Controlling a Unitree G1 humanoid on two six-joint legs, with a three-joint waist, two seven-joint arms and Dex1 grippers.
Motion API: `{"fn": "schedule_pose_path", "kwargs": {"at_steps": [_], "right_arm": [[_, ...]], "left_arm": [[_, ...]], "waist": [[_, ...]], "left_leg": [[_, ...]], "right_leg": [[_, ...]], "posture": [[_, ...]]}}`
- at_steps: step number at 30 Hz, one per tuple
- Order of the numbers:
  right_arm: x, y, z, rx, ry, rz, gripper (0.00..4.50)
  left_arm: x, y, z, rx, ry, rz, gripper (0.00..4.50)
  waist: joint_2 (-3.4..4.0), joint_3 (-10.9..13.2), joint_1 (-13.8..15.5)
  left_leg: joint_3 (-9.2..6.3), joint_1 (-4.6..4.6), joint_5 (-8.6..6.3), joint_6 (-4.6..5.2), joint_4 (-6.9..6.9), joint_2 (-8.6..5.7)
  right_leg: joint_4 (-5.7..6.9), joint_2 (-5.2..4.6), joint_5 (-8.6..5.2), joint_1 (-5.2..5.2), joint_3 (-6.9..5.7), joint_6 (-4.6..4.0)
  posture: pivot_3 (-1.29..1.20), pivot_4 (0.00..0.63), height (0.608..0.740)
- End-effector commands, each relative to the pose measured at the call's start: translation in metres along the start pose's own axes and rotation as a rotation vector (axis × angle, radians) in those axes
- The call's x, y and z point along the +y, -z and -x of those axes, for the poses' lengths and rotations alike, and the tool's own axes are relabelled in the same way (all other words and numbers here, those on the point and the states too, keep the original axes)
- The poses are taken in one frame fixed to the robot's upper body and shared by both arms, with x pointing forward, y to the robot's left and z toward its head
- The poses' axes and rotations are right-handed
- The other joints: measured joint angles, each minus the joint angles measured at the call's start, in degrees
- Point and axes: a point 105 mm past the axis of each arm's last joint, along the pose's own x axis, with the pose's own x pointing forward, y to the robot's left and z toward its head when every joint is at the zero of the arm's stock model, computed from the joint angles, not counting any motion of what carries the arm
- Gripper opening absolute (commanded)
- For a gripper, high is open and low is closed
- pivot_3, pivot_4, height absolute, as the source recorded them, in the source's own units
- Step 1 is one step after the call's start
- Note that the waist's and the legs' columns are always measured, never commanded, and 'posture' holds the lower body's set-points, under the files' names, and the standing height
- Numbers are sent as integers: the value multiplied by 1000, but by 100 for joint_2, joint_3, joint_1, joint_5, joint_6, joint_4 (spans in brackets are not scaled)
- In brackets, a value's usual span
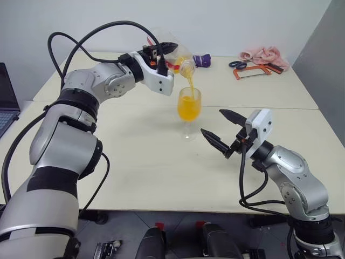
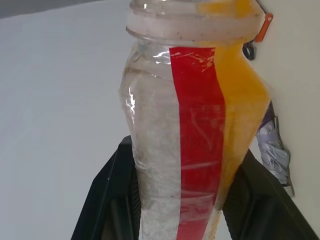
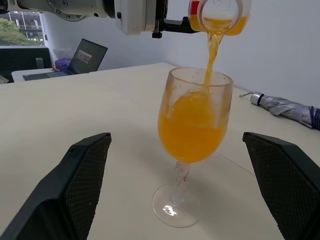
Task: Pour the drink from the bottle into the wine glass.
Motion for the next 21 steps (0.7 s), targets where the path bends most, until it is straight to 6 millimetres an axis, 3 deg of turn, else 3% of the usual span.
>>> {"fn": "schedule_pose_path", "kwargs": {"at_steps": [1,11,21], "right_arm": [[7,-14,0,-48,-21,21,4500],[7,-14,0,-53,-19,18,4500],[7,-15,-2,-68,-14,24,4500]], "left_arm": [[25,4,-1,7,-71,-23,1688],[23,-1,-3,-5,-90,92,1688],[18,-4,-4,-14,-111,343,1688]], "waist": [[0,0,0],[0,0,0],[0,0,-3]], "left_leg": [[0,0,0,0,0,0],[0,-1,0,0,0,-1],[1,2,0,0,3,0]], "right_leg": [[0,0,0,0,0,0],[0,0,0,0,-1,0],[4,0,0,0,1,0]], "posture": [[0,150,740],[0,150,740],[0,150,740]]}}
